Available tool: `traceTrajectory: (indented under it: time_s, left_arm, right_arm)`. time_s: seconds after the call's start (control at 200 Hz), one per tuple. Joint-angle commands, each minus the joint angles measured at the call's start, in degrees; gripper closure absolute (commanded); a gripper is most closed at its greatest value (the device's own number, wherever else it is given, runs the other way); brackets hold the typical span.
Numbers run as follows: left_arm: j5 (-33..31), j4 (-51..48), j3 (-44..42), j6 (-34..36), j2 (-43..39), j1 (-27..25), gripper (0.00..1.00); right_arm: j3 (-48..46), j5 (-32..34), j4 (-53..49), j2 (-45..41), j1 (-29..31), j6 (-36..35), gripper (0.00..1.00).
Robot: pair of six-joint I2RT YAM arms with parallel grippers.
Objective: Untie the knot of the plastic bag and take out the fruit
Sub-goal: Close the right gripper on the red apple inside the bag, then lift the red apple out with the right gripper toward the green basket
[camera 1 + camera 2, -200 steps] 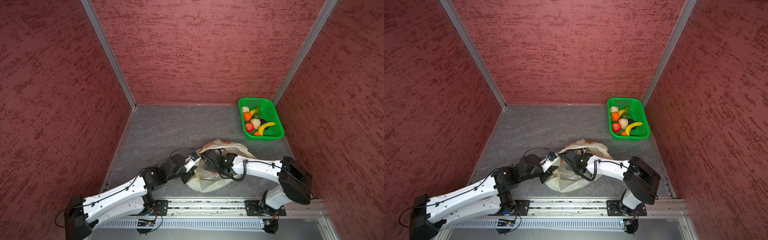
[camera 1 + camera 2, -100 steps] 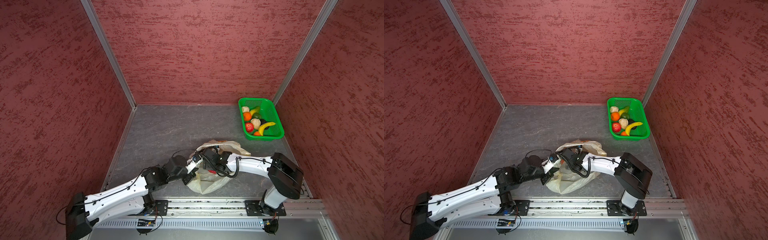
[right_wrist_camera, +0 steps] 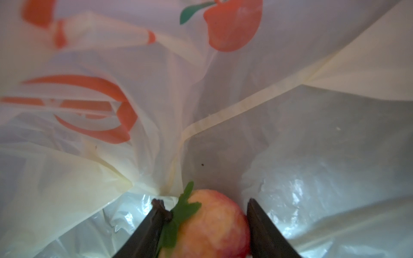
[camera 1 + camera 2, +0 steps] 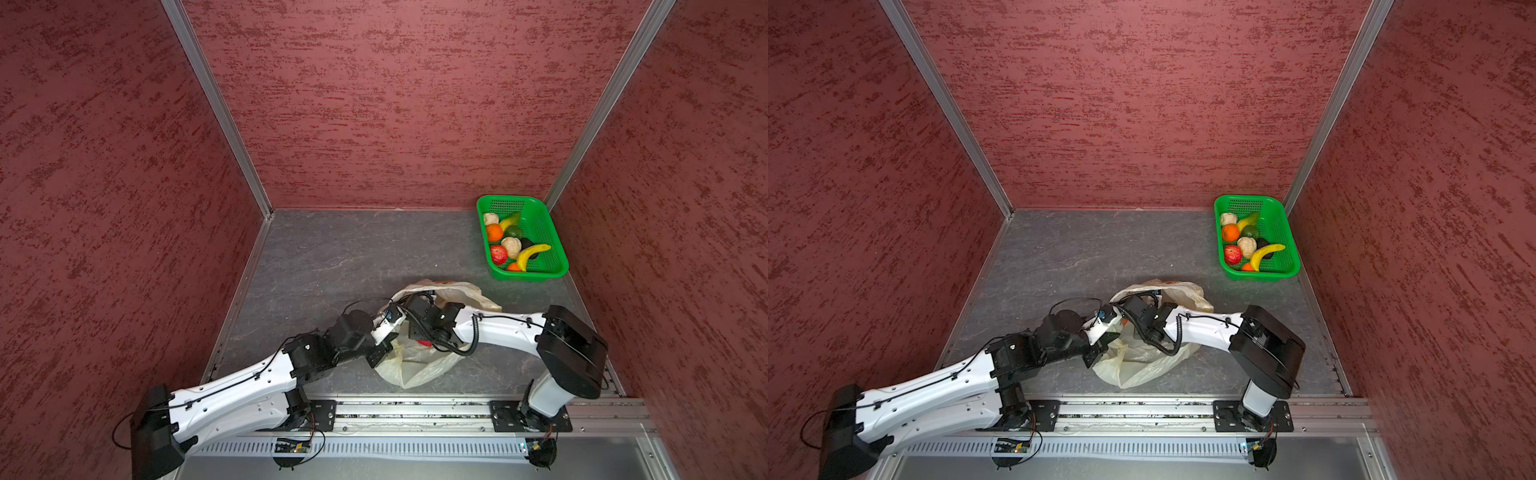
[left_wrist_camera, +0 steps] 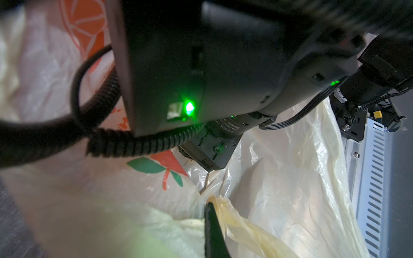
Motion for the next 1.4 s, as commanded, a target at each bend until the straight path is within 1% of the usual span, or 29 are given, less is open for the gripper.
traceTrajectory:
  time_s: [0.0,0.281,0.441,0.461,0.526,0.882,1.057,1.222,1.393]
  left_arm:
    - [-0.63,1.34,-0.33,-0.75,0.73,-0.16,1.0]
    - [-1.87,1.62,0.45,-0.89,2.05,-0.06,1.0]
    - [-2.46,1.06,1.37,-1.46,2.59,0.85,1.0]
    - [-2.39,0.95,1.49,-1.41,2.68,1.03,1.0]
    - [-2.25,0.63,1.93,-1.32,2.91,1.51,1.0]
    - [-1.04,-0.35,5.23,-0.98,5.92,3.96,1.0]
    - [-0.82,-0.25,6.31,-1.12,7.21,5.05,1.0]
    - [-0.67,-0.57,6.69,-1.41,7.71,5.81,1.0]
    - [-0.63,-0.99,6.67,-1.78,7.61,5.78,1.0]
  right_arm:
    - [1.21,-0.58,1.76,-3.16,0.03,-0.42,0.55]
    - [1.75,-3.09,1.29,-8.48,0.1,-0.96,0.56]
    - [1.62,-4.76,-0.92,-11.7,0.07,-2.09,0.56]
    - [1.57,-5.1,-1.14,-13.46,0.11,-2.42,0.56]
    - [1.89,-5.94,-2.01,-15.23,0.25,-3.1,0.56]
    - [8.23,-7.94,-9.32,-20.7,0.98,-4.99,0.56]
    - [10.18,-7.71,-11.51,-23.66,1.17,-4.9,0.56]
    - [13.85,-5.64,-14.71,-25.65,0.84,-4.34,0.56]
    - [18.99,-4.45,-17.18,-27.14,-3.38,-6.56,0.56]
